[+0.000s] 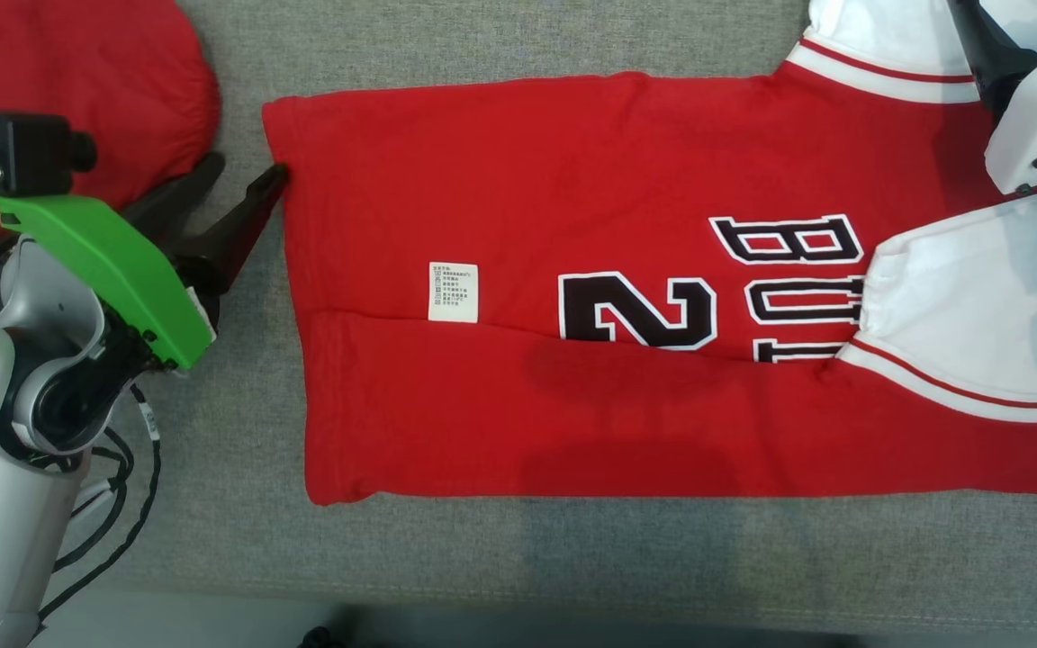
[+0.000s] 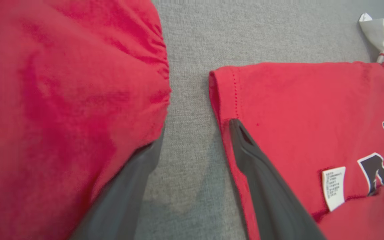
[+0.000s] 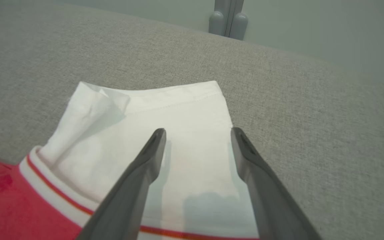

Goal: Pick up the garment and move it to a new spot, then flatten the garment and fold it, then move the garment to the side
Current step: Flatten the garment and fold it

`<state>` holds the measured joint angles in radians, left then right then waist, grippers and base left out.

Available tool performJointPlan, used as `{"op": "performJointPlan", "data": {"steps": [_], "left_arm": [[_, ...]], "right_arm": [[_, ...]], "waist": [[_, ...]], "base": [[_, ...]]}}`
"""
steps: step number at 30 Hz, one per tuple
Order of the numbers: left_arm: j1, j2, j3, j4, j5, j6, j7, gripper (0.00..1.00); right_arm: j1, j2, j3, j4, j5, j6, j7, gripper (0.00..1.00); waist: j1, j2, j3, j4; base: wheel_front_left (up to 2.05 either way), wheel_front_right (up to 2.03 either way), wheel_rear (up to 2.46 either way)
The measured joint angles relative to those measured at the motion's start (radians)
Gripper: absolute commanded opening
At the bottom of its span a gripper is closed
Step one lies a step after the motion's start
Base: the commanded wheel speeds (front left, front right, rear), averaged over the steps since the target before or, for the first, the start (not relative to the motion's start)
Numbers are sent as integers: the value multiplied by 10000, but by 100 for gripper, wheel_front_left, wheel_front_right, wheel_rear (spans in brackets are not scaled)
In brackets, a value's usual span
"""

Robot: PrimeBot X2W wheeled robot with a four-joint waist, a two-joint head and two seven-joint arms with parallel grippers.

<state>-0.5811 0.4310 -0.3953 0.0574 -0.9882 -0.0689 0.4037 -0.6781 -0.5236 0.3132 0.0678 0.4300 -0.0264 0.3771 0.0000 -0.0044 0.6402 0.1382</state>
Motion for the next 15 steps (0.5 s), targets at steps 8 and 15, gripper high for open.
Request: {"op": "performJointPlan", "data": {"steps": [8, 15], "left_arm": [[-681, -464, -336, 497, 0, -192, -88, 100], [-1218, -679, -591, 907, 86, -284, -88, 100]], "right_arm": [[-419, 274, 242, 750, -134, 84, 10, 100], [-863, 387, 253, 1304, -284, 84, -125, 100]], "waist": [[0, 0, 75, 49], [0, 0, 156, 114]], "base": [[0, 0, 0], [0, 0, 0]]}}
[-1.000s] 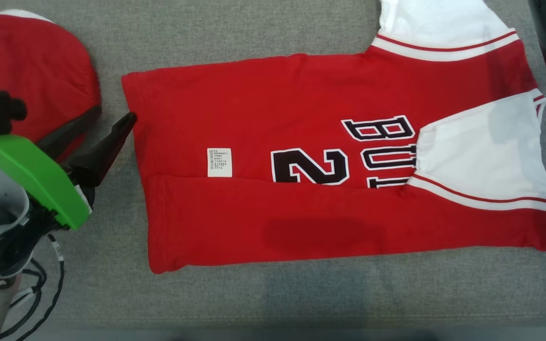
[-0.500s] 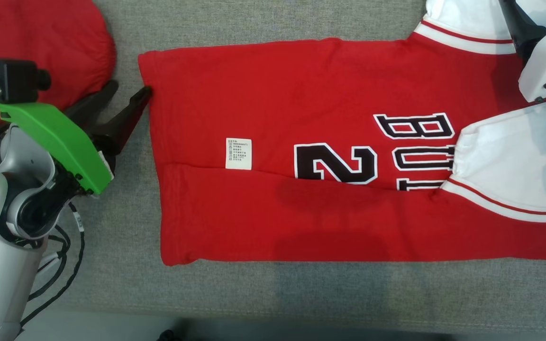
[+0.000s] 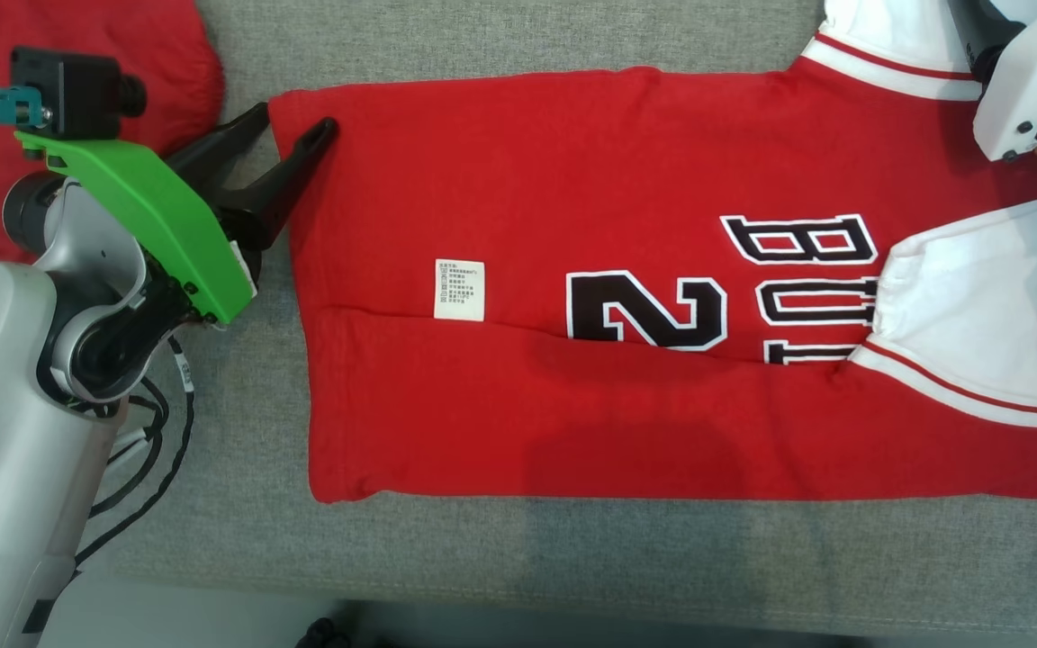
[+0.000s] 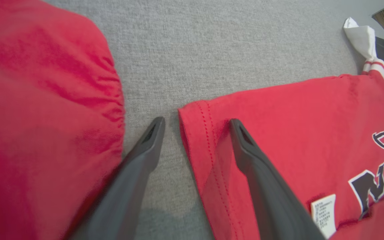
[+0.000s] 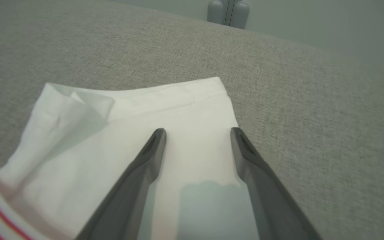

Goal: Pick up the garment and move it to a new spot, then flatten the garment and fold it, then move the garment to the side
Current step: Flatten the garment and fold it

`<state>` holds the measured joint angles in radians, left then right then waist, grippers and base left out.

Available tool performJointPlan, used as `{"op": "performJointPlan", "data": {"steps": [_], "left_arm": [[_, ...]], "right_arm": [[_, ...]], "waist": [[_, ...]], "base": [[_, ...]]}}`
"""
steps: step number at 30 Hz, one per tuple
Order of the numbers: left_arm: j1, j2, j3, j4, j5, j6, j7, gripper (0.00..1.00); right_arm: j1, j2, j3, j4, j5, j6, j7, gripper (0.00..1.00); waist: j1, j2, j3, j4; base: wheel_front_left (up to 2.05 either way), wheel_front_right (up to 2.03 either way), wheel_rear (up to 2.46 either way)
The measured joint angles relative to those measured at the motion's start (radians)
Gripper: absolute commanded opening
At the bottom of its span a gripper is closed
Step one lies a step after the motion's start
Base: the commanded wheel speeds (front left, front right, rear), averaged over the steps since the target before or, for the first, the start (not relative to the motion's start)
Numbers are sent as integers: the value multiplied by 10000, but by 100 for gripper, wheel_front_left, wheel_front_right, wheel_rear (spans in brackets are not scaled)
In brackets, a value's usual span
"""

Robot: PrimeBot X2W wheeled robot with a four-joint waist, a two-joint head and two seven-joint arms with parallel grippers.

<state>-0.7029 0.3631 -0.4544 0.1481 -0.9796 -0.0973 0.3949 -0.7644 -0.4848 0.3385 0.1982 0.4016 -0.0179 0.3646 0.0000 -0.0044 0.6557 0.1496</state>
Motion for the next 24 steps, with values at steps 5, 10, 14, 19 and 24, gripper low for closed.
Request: {"op": "performJointPlan", "data": {"steps": [5, 10, 14, 19, 24], "left_arm": [[-378, -107, -169, 197, 54, -84, 0, 100], [-620, -351, -353, 387, 42, -98, 0, 0], [-636, -449, -589, 529, 17, -184, 0, 0], [-821, -729, -963, 683, 0, -217, -13, 0], [-828, -903, -1168, 731, 0, -232, -58, 0]], "right_arm": [[-450, 6, 96, 284, -194, 86, -36, 100], [-733, 40, 90, 637, -293, 86, -213, 100], [-855, 58, 54, 957, -328, 84, -297, 100], [-929, -98, -100, 1423, -328, 77, -395, 100], [-1101, -44, -113, 1791, -293, 77, -380, 98]], "waist": [[0, 0, 105, 53], [0, 0, 159, 157], [0, 0, 148, 224], [0, 0, 122, 471], [0, 0, 68, 689]], "base": [[0, 0, 0], [0, 0, 0], [0, 0, 0], [0, 0, 0], [0, 0, 0]]}}
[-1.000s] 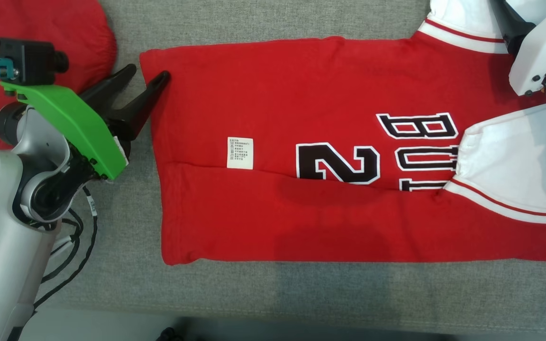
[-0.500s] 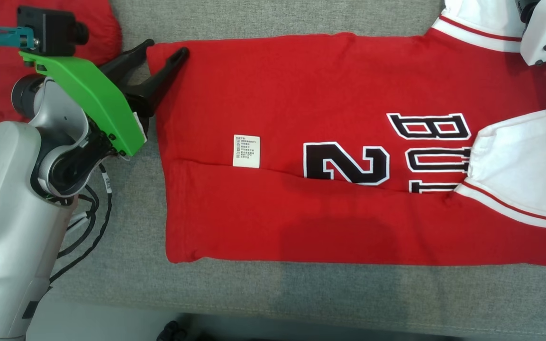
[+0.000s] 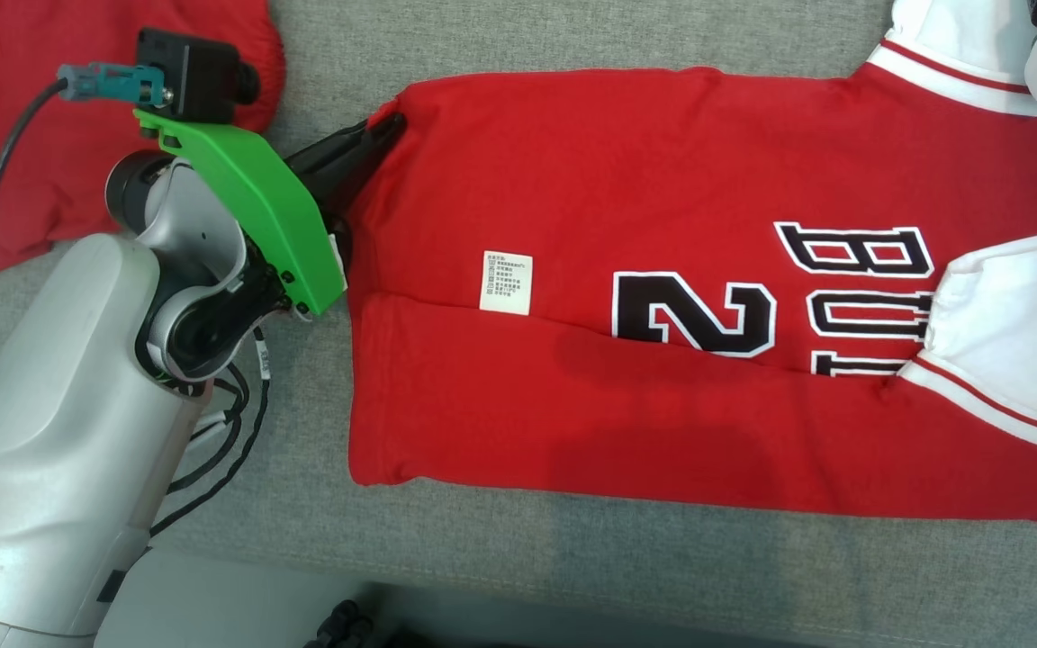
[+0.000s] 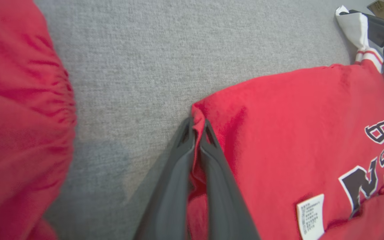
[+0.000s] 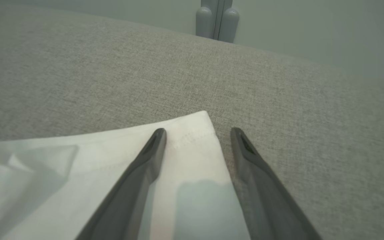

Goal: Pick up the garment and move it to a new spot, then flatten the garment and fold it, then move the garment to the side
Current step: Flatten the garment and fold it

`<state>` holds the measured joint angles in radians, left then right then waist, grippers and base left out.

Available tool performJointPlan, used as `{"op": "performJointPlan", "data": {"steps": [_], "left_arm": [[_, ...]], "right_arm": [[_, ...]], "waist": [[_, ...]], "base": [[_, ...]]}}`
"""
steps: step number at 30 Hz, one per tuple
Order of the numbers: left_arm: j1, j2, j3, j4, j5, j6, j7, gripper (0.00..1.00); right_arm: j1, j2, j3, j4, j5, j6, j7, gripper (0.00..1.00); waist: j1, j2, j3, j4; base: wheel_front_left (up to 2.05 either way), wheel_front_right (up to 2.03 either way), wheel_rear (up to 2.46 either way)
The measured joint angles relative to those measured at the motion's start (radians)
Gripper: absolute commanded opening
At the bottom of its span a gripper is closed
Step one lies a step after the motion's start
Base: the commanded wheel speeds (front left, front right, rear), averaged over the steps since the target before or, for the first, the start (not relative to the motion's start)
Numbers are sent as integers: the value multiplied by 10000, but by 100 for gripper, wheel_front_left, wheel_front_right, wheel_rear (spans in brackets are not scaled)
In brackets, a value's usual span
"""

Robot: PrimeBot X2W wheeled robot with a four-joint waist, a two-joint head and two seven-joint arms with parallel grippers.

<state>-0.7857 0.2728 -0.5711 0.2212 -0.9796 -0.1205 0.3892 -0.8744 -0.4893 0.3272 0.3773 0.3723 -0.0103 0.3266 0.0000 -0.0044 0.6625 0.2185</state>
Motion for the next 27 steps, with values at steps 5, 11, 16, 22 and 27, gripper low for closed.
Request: {"op": "performJointPlan", "data": {"steps": [5, 11, 16, 22, 27], "left_arm": [[-21, -19, -82, 130, 0, -50, -121, 0], [-27, 19, -94, 385, -2, -86, -336, 0], [-26, 92, -104, 573, -15, -86, -556, 0], [12, 267, -171, 711, -29, -86, -848, 0], [237, 307, -265, 917, -50, -86, -1139, 0]], "right_arm": [[-53, 209, 0, 253, 182, 4, 15, 0], [-142, 527, 38, 451, 424, 184, -96, 0], [-138, 639, 33, 500, 527, 328, -422, 0], [144, 662, -190, 370, 732, 539, -1204, 0], [885, 568, -318, 343, 844, 629, -1827, 0]], "waist": [[0, 0, -74, 109], [0, 0, -189, 95], [1, 0, -368, -49], [0, 0, -677, -268], [0, 0, -1061, -439]], "base": [[0, 0, 0], [0, 0, 0], [0, 0, 0], [0, 0, 0], [0, 0, 0]]}}
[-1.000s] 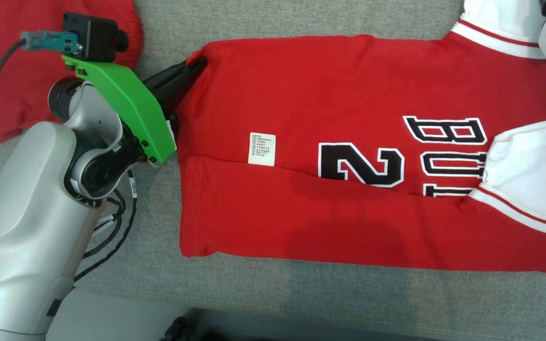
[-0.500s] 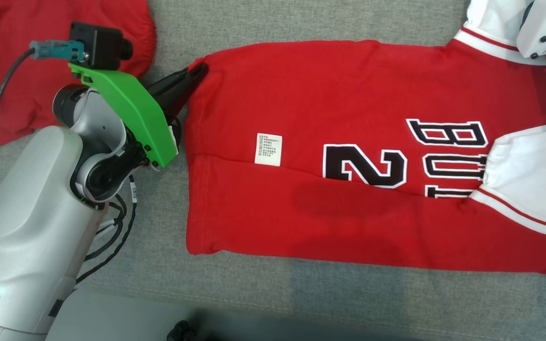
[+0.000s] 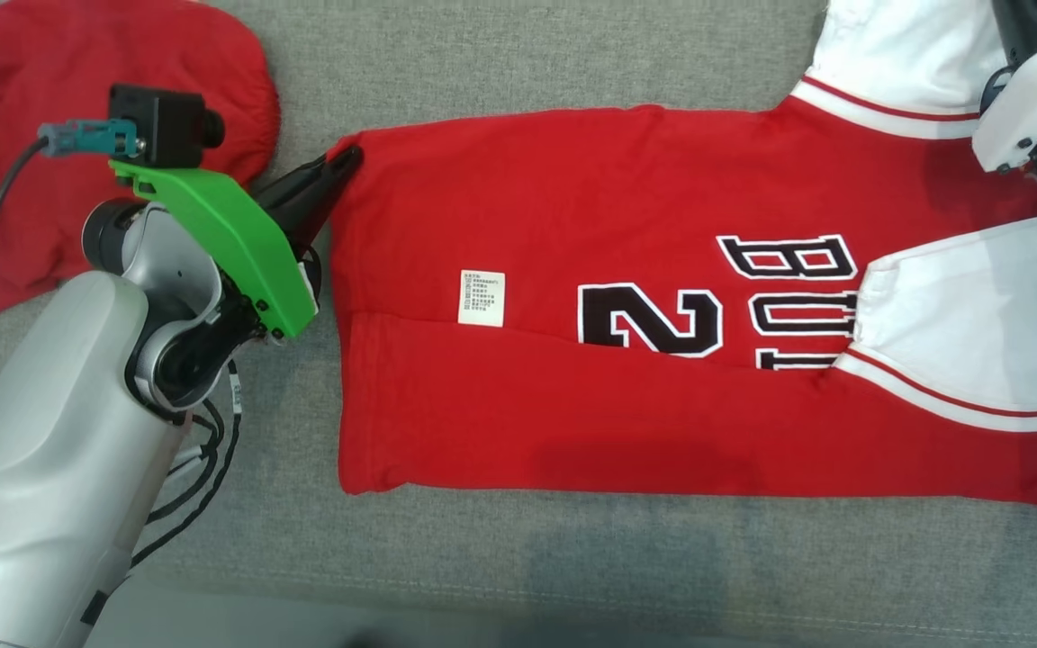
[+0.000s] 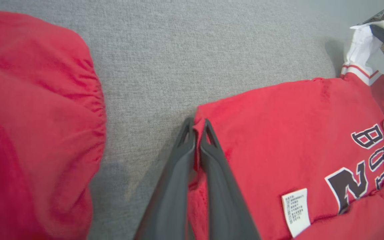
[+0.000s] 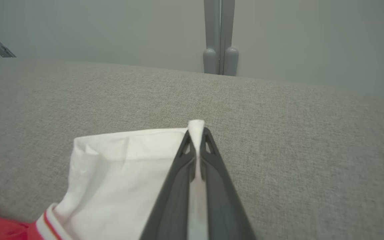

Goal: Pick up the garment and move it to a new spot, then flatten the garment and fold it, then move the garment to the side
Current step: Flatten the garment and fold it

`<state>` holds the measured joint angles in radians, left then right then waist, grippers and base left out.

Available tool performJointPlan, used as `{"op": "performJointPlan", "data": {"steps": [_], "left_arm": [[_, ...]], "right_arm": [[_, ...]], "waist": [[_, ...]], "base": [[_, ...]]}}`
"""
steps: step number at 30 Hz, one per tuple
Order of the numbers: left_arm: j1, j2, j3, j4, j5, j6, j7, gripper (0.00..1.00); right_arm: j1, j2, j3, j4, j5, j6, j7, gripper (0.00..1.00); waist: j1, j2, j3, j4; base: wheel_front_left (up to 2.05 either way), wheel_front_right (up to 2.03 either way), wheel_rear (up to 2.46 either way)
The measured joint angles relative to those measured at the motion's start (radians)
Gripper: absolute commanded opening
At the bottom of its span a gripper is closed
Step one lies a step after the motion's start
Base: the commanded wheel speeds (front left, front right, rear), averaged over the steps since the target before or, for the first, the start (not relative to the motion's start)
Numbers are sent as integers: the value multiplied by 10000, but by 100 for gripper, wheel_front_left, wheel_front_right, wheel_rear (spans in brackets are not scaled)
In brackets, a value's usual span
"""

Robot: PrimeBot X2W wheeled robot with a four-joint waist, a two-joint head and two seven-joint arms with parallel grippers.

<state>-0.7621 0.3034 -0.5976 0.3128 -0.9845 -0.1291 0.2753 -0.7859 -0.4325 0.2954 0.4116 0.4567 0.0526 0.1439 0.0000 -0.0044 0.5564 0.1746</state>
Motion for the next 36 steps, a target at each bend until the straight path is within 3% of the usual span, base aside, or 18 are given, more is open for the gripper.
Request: {"op": "performJointPlan", "data": {"steps": [19, 36], "left_arm": [[1243, 276, -192, 364, -529, 0, -965, 0], [3575, 709, -226, -399, -815, 0, -1720, 0]], "right_arm": [[1942, 130, -293, -570, 579, 309, -1708, 0], [5084, 445, -541, -1689, 1081, 146, -2573, 0]], "waist": [[0, 0, -1946, -658], [0, 0, -2587, -1102]], "base": [[0, 0, 0], [0, 0, 0]]}}
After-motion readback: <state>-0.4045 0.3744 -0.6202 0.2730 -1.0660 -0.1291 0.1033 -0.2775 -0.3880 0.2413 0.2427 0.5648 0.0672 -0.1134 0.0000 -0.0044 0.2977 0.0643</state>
